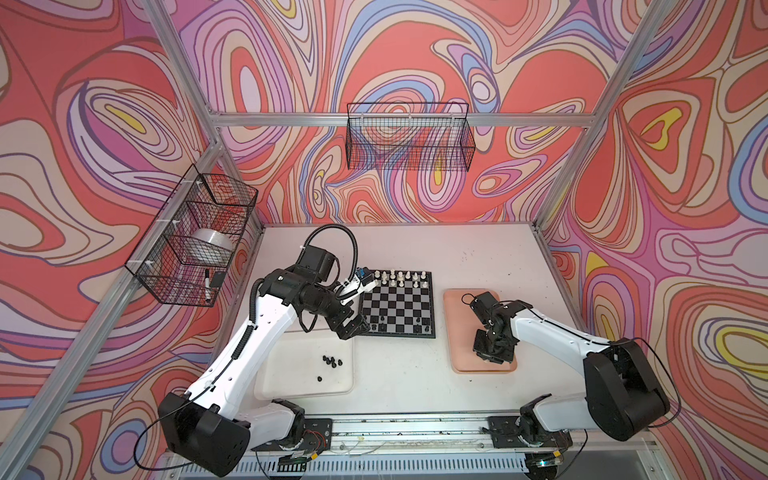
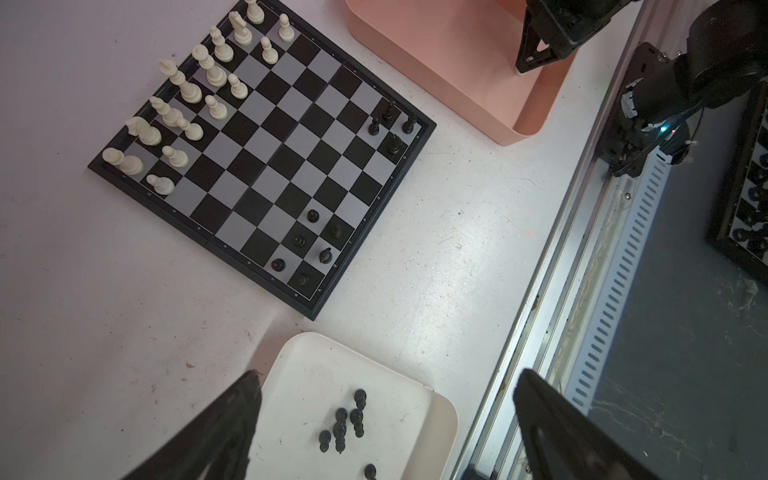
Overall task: Set up the chess pieces on the board
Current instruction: 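Close the right gripper on the last cream pawn, then lift the cream pawn out of the pink tray with the right gripper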
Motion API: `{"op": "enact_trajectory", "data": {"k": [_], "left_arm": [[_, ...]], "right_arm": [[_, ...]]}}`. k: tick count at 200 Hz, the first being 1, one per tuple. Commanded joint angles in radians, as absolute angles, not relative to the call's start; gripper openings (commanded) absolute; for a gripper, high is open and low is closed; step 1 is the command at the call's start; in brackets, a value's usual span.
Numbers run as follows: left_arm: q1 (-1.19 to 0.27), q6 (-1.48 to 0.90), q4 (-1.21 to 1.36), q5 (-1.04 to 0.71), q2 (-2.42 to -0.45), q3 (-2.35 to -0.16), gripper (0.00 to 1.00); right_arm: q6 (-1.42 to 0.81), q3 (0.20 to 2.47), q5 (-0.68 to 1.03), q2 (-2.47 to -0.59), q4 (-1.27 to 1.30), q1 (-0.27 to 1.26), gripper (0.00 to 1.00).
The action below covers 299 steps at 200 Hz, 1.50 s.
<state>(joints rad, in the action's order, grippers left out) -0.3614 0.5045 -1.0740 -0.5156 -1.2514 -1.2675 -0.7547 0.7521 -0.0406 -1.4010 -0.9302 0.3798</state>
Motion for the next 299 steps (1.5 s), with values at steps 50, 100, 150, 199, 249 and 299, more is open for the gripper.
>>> {"op": "enact_trajectory", "data": {"k": [50,100,150,199,249,299], "left_arm": [[-0.371,0.510,-1.091,-0.525,-1.231,-1.285,0.96],[-0.372,0.506,-1.091,-0.525,-1.223,-1.281,0.96],[-0.372,0.504,-1.089,-0.522,-1.218,-1.276,0.95],[-0.372,0.502,-1.085,-0.519,-1.211,-1.266,0.96],[-0.371,0.502,-1.084,-0.520,-1.209,-1.262,0.96],[-0.372,0.502,-1.083,-0.517,-1.206,-1.261,0.96]], "right_arm": [[-0.768,0.741,-0.058,-1.377,-0.923,0.377,0.14],[-0.768,0.738,-0.057,-1.376,-0.918,0.376,0.16],[-0.758,0.739,-0.045,-1.387,-0.916,0.377,0.14],[-0.753,0.740,-0.041,-1.397,-0.910,0.377,0.14],[-0.750,0.738,-0.040,-1.404,-0.908,0.377,0.14],[-0.751,0.737,-0.038,-1.402,-0.908,0.377,0.10]]}}
